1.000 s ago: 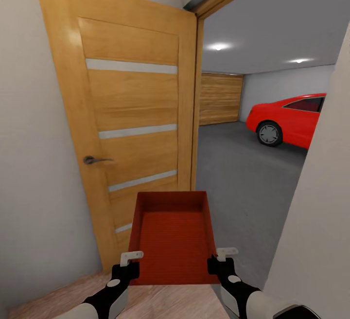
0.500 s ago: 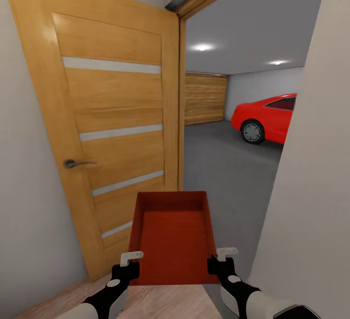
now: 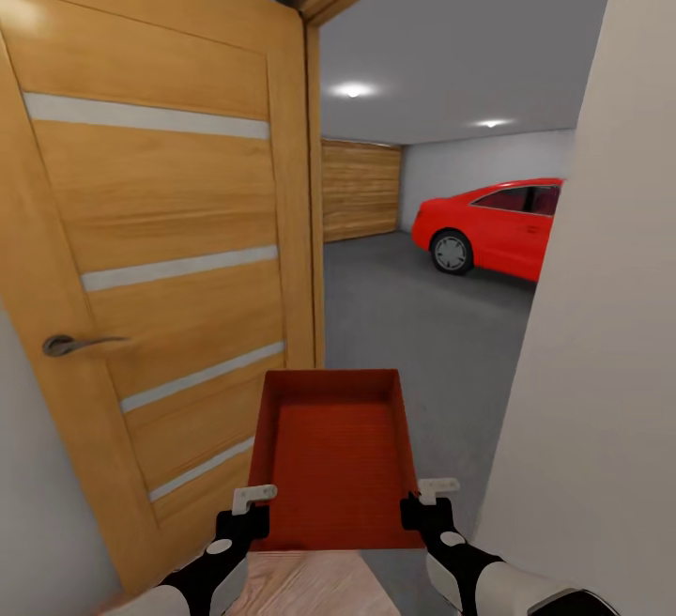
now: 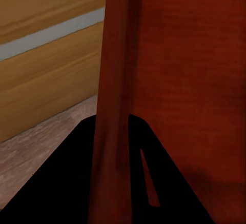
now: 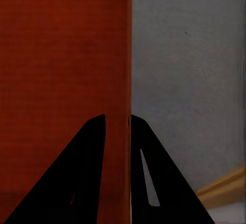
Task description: Move the two storage containers from the living room to the garage. In the garage, place one container on the floor and stack the other container on top of it (either order is fine).
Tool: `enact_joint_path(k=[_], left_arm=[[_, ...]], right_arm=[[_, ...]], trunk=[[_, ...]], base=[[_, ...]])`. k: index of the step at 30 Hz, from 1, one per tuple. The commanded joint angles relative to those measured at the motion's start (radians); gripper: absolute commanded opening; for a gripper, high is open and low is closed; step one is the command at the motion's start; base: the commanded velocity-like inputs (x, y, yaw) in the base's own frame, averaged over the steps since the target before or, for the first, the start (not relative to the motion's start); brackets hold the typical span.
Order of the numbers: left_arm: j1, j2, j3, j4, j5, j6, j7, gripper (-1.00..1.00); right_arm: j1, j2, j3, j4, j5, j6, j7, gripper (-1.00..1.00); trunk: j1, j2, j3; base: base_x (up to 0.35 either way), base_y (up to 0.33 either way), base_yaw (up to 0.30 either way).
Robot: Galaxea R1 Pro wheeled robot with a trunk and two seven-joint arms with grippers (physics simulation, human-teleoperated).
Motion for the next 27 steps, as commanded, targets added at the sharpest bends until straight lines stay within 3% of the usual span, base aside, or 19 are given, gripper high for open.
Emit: enact_joint_path(k=[1, 6, 16, 27], left_arm=[[-0.001, 0.012, 0.055, -0.005, 0.021, -0.002, 0.01, -1.0], [-0.001, 0.012, 0.054, -0.005, 0.021, -0.002, 0.01, -1.0], [-0.001, 0.012, 0.054, -0.004, 0.021, -0.002, 0.01, -1.0], [-0.001, 0.012, 0.054, -0.004, 0.02, -0.002, 0.01, -1.0]], right_arm=[[-0.001, 0.001, -0.068, 0.001, 0.007, -0.001, 0.002, -1.0], [-0.001, 0.001, -0.068, 0.002, 0.008, -0.001, 0.002, -1.0], [-0.001, 0.001, -0.068, 0.001, 0.009, -0.001, 0.003, -1.0], [-0.001, 0.001, -0.068, 0.001, 0.008, -0.001, 0.002, -1.0]], trunk=[[0.001, -0.001, -0.001], [0.001, -0.001, -0.001], [0.001, -0.001, -0.001], [0.001, -0.001, -0.001]], base=[[0.309, 0.108, -0.146], [0.292, 0.101, -0.05], [0.098, 0.091, -0.004], [0.183, 0.198, -0.2]])
